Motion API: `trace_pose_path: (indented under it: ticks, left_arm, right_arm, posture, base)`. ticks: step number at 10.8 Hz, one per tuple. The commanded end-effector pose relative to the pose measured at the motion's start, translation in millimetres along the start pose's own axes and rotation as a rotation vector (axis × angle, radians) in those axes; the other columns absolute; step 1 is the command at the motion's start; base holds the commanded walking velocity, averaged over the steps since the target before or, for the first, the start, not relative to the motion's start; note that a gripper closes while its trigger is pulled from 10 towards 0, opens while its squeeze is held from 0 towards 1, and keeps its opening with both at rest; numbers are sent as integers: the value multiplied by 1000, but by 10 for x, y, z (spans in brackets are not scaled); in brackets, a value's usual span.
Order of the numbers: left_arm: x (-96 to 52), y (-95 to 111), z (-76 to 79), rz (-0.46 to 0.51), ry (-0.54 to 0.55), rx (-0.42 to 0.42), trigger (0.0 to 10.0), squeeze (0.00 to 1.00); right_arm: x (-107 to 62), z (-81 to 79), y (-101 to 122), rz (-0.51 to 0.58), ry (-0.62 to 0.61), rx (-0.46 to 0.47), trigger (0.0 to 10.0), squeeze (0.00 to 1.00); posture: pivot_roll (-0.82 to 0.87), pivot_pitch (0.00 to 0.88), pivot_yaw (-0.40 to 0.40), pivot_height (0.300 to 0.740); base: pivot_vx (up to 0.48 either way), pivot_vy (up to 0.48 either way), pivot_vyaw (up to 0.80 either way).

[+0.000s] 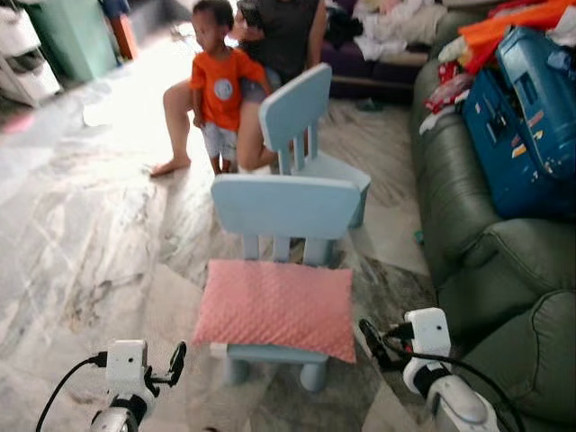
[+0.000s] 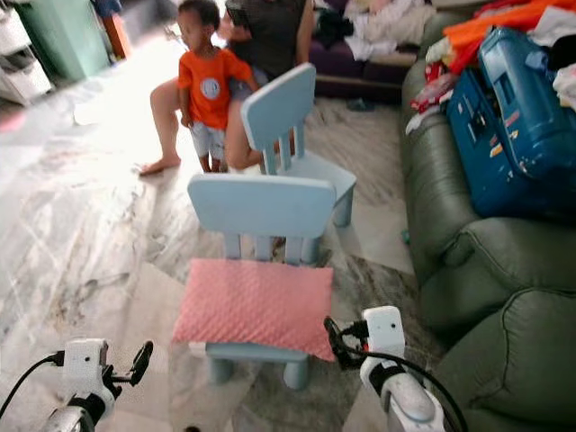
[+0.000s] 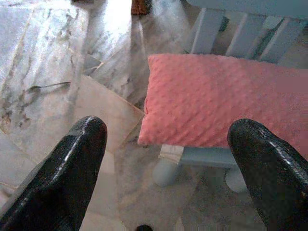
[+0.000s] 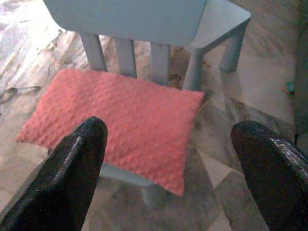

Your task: Move the pillow to the sofa

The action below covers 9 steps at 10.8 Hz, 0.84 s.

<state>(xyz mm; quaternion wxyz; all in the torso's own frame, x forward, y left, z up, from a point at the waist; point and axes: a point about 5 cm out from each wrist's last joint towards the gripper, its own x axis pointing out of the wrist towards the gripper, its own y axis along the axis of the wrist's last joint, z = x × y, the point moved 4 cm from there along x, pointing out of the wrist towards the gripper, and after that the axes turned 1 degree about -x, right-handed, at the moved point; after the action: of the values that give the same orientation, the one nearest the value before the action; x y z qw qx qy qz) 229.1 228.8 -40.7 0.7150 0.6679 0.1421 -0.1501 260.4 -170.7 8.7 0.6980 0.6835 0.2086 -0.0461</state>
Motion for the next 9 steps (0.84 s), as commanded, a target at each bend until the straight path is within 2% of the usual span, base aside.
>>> trace_pose_path:
  ticks: [1,6,9]
  left_arm:
    - [-30,-14,25,-11,1,-5,10000,0]
    - [-57,63,111,-17,-5,-12,10000,0]
    - [-70,67,126,-29,0,-14,10000,0]
  right_arm:
    - [-25,-18,-3,-8,13,-1,10000,0]
    - [-38,-27,7,-22,21,1,10000,0]
    - [-38,-34,9,-27,28,0,10000,0]
  posture:
    - [-39,188,-22,740]
    - [-45,188,-22,736]
    - [-48,191,-23,687]
  base:
    - [0,0,0]
    - [0,0,0]
    - [0,0,0]
